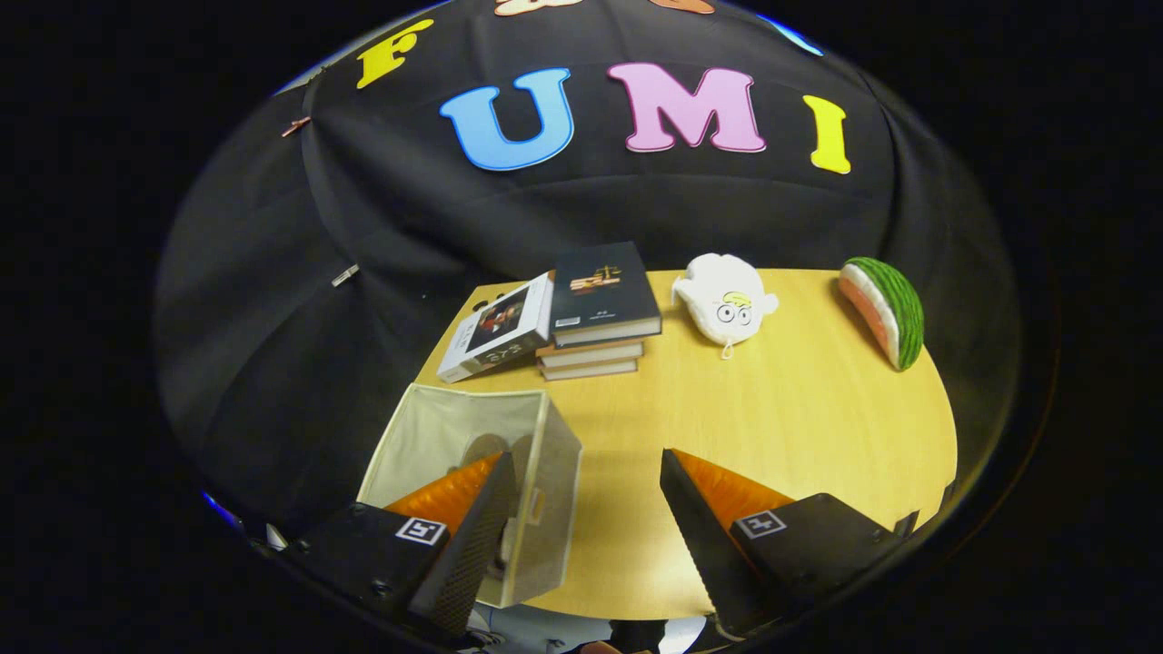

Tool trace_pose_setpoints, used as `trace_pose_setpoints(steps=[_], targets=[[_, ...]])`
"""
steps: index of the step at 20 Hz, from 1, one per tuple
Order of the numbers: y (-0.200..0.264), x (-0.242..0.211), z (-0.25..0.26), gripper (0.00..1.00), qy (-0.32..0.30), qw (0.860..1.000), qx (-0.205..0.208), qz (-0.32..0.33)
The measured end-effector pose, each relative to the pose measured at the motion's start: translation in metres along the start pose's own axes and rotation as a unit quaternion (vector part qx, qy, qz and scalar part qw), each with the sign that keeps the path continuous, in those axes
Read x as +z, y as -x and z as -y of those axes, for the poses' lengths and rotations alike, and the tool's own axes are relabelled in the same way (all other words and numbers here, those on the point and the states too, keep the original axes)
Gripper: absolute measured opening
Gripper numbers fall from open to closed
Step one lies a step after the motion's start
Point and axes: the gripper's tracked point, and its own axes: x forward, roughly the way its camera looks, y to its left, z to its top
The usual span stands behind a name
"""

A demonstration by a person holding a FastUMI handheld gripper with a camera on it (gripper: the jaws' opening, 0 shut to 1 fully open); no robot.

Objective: Open the storage box then place both shoes into the box .Put the left shoe in first, then the right shoe, with the right side of both shoes facing outward in a uniform manner.

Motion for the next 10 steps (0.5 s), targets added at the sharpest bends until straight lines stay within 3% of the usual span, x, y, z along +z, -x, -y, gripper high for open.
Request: trace_pose_setpoints(steps=[10], targets=[[0.040, 0.052, 0.136, 0.99, 0.024, 0.993, -0.060, 0.095]])
